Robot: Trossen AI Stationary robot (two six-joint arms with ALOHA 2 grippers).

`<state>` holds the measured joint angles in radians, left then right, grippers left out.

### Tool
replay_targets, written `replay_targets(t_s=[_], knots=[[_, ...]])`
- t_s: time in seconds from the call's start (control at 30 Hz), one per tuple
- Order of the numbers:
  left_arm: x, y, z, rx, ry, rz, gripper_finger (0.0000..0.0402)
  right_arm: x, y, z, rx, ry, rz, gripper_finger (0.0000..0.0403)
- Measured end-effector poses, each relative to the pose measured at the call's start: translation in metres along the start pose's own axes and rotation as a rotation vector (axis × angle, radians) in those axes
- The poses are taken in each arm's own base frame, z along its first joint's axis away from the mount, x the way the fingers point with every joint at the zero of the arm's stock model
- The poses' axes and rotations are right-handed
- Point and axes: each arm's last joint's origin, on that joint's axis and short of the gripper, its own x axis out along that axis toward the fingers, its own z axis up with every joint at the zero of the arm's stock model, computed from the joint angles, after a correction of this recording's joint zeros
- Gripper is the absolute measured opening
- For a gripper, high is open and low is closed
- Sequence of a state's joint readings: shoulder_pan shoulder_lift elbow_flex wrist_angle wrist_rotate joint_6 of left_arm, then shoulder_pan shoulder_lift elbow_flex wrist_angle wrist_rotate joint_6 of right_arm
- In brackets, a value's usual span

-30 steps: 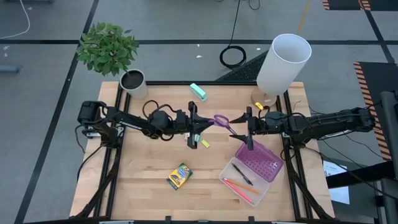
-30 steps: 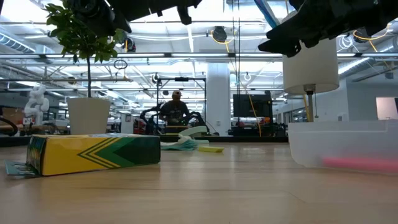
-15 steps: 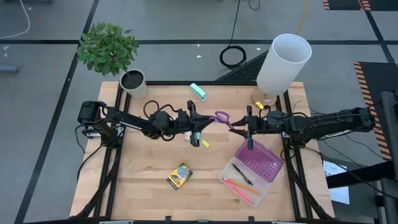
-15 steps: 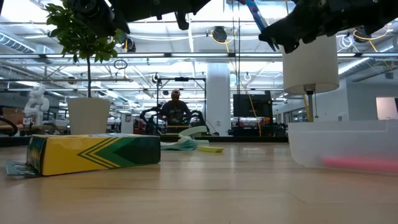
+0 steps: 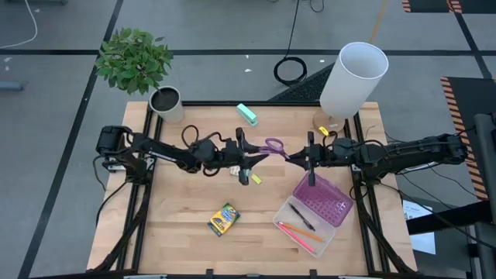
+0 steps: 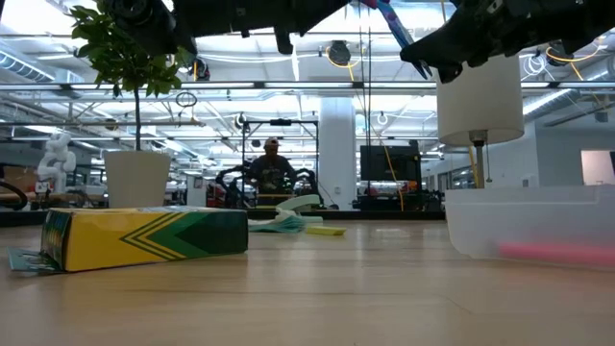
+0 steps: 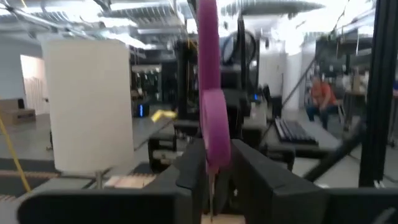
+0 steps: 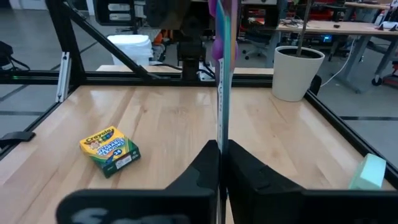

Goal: Pack school essentials
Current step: Put the violet scissors into the violet supply box

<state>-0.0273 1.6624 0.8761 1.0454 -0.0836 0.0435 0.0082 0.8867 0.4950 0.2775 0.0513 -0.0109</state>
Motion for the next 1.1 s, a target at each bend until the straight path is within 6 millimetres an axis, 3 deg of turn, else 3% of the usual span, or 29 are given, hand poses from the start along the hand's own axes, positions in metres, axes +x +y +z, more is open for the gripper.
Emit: replay_targets(t_s=[0.17, 0.4, 0.63, 0.97, 1.1], knots=[[-0.004, 0.000, 0.006, 0.011, 0.088, 0.005, 0.0155, -0.001, 0.000, 0.000, 0.031, -0.001, 0.003, 0.0005], [-0.007, -0.002, -0.003, 0.010, 0.214, -0.086, 0.0227, -0.004, 0.003, 0.005, 0.056, -0.042, 0.111, 0.0006], [0.005, -0.007, -0.015, 0.031, 0.113, -0.178, 0.0237, 0.000, 0.009, 0.006, 0.133, -0.050, 0.303, 0.0005], [0.061, -0.018, -0.049, 0.067, 0.099, -0.359, 0.0237, 0.020, 0.014, -0.002, 0.215, -0.024, 0.509, 0.0005], [0.070, -0.018, -0.053, 0.091, 0.070, -0.429, 0.0236, 0.023, 0.014, -0.005, 0.236, 0.004, 0.547, 0.0007]])
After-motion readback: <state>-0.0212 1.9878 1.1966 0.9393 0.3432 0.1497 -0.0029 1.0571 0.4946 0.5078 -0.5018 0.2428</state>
